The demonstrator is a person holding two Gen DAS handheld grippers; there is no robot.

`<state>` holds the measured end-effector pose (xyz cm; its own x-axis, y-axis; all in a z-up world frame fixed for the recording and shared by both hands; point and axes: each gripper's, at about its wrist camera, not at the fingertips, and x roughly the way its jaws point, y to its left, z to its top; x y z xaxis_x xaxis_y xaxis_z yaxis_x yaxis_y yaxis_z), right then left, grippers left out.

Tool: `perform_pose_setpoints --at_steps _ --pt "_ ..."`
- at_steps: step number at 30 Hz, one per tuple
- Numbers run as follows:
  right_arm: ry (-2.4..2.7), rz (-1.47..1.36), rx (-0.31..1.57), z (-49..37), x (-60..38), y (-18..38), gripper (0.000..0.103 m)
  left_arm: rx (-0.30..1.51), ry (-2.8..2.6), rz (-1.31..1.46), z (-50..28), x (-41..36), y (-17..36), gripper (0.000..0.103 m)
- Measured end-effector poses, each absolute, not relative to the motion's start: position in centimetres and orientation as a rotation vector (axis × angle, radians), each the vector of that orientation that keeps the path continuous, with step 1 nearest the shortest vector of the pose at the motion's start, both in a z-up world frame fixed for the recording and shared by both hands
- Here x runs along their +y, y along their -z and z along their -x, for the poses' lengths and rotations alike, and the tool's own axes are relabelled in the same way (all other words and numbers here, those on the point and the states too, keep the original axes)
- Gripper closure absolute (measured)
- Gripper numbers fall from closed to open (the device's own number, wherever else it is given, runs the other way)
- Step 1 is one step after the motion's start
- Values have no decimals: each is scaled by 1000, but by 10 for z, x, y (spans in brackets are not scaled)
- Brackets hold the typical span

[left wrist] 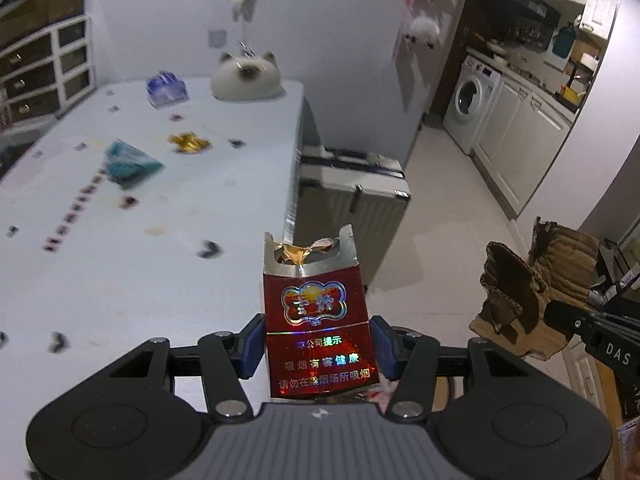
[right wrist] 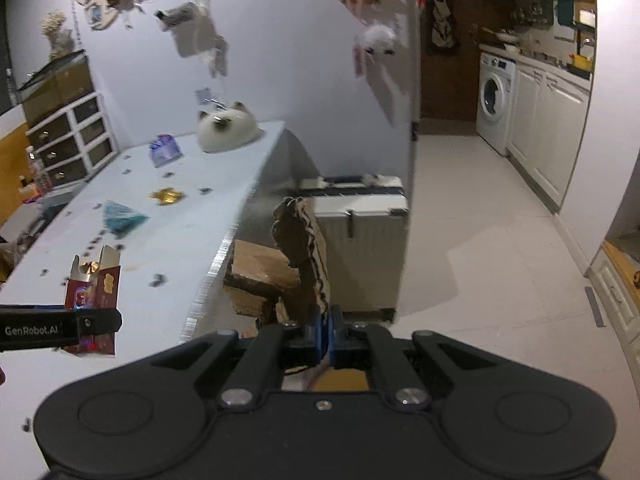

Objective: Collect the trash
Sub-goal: 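Carry the red box and brown cardboard in both tools over the trash bin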

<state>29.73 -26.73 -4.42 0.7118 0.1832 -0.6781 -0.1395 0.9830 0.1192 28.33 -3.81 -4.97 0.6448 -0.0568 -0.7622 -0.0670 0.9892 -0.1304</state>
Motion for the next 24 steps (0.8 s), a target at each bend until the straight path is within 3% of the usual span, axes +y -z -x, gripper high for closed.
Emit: perform_pose_setpoints --at_steps 12,24 --pt "-158 -35 976 -372 -364 142 99 1109 16 166 -359 -129 145 48" --pt "-262 -16 1198 -423 -355 259 99 1414 -9 215 -409 -156 288 48"
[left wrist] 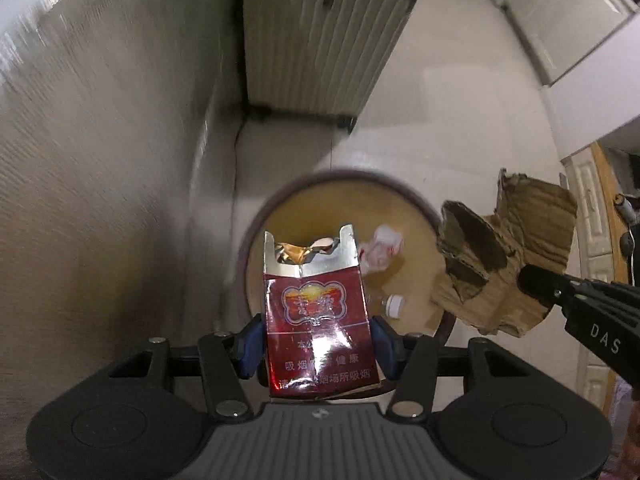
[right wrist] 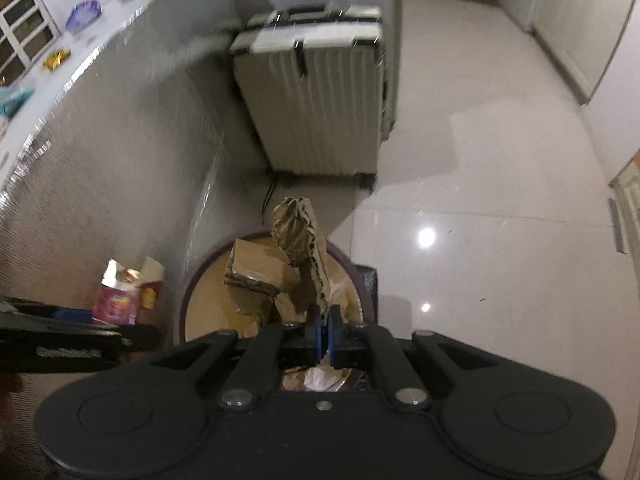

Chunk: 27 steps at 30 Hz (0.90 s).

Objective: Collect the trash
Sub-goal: 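Carry the red box and brown cardboard in both tools over the trash bin, then open the left tool to drop the red box while the right tool drops the cardboard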

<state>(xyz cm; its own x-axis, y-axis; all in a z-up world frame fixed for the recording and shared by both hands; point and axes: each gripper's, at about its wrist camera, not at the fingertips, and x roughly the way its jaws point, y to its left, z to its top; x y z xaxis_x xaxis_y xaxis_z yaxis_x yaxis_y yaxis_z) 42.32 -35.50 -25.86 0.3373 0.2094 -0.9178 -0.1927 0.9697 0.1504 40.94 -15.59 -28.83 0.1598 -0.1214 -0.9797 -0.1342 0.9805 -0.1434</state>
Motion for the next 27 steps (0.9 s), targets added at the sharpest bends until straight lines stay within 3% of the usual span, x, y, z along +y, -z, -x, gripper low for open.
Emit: perform_pose_setpoints --at_steps 6,9,13,15,16,17,18,27 --pt "-291 -12 1257 -444 -350 308 99 1492 -47 311 -416 -157 348 43" --pt "-315 -6 1278 -451 -346 324 99 1516 -63 276 -419 -156 363 27" --pt "-365 -21 1342 -451 -341 344 99 1520 -81 240 -415 -152 369 19" --pt "-382 -28 1373 -446 -337 353 93 1525 -77 228 -410 -150 367 16" --pt "-382 -20 1384 -444 -336 357 77 1527 -77 215 -409 -150 367 15" --pt "-379 -8 1397 -443 -334 361 55 1528 -81 202 -407 -150 366 14" --pt "-377 5 1406 -440 -333 363 47 1531 -84 190 -405 -150 366 13" --pt "-377 -24 1420 -422 -342 356 36 1535 -98 154 -396 -151 354 1"
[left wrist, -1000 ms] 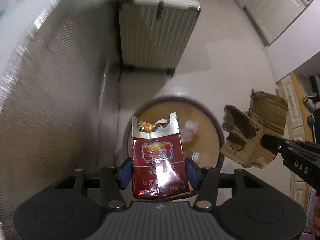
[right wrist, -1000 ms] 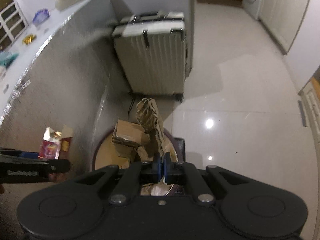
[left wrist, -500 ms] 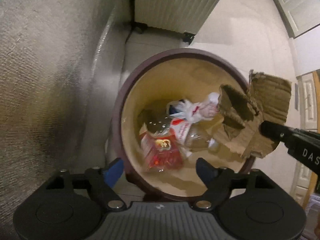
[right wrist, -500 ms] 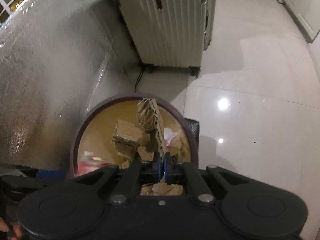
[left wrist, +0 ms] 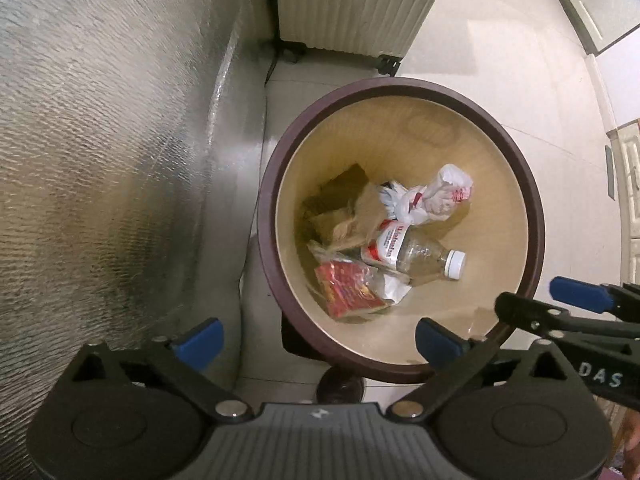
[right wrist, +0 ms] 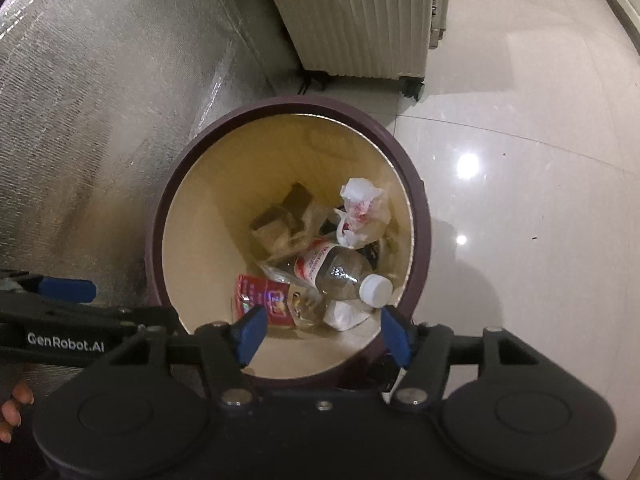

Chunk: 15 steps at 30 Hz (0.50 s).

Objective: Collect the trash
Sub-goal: 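Open the left tool to drop the red box while the right tool drops the cardboard, then lift both open tools away from the bin back over the table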

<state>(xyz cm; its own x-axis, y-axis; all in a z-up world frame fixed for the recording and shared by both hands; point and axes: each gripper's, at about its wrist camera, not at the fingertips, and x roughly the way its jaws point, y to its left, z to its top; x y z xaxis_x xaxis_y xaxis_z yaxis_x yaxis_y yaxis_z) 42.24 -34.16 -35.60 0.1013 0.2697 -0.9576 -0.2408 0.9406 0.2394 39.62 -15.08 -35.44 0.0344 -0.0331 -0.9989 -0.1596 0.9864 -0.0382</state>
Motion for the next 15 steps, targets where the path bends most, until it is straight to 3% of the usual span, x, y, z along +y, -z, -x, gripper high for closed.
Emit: perform_pose_setpoints --at_steps 10,15 --pt "-308 -108 1349 -412 -372 316 7 1483 -78 123 -384 -153 320 0" --pt "-277 -124 1324 -401 -382 295 0 1459 -49 101 -378 -159 303 0"
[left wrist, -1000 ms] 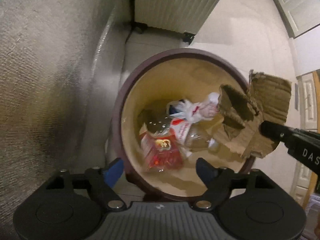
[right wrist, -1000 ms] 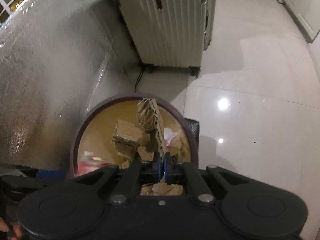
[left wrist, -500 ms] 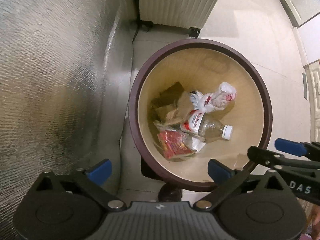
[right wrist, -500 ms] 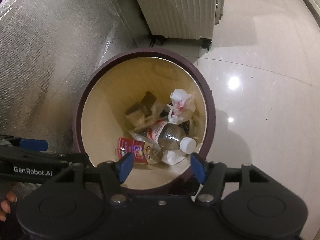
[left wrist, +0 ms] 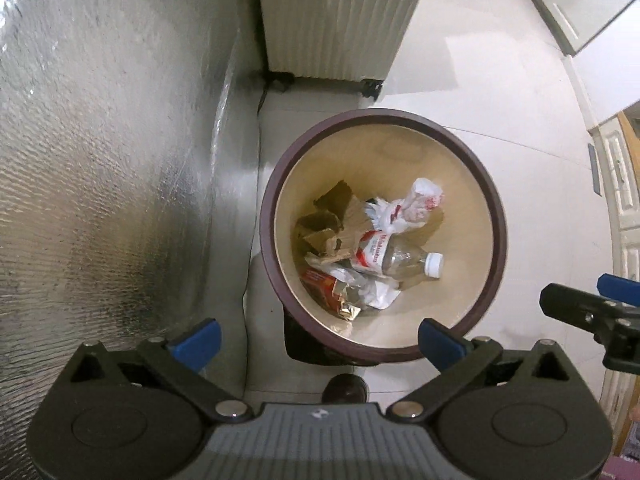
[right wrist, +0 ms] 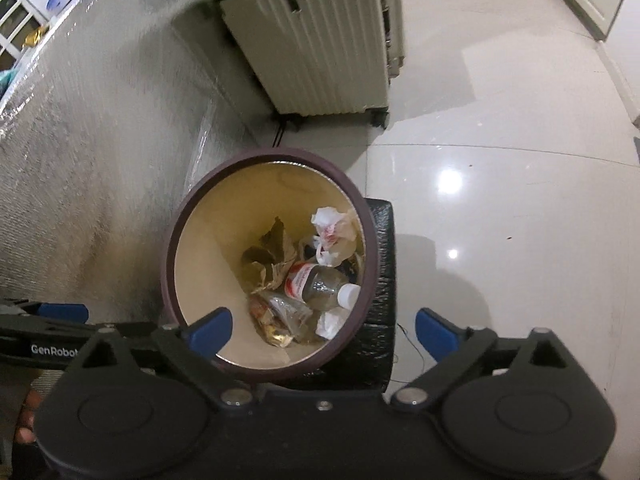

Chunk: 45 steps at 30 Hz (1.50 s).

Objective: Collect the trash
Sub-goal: 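Lift both open tools away from the bin back over the table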

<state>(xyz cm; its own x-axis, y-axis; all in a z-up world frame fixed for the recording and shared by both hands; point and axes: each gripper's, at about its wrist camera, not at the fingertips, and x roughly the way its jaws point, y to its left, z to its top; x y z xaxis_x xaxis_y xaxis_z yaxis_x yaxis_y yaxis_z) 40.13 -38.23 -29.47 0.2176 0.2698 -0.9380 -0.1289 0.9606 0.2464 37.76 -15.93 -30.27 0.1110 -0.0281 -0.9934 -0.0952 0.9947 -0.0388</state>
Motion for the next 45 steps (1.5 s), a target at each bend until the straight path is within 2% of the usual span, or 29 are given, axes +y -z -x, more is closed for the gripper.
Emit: perform_pose_setpoints --at_steps 18,30,45 --pt "-243 -134 1231 -359 -390 232 0 1364 -20 86 -341 -156 245 0" --pt "-205 -114 1129 -326 -389 176 0 1223 28 100 -309 -141 183 0" --pt "-180 -79 958 -278 -336 97 0 1017 32 118 -254 -73 96 0"
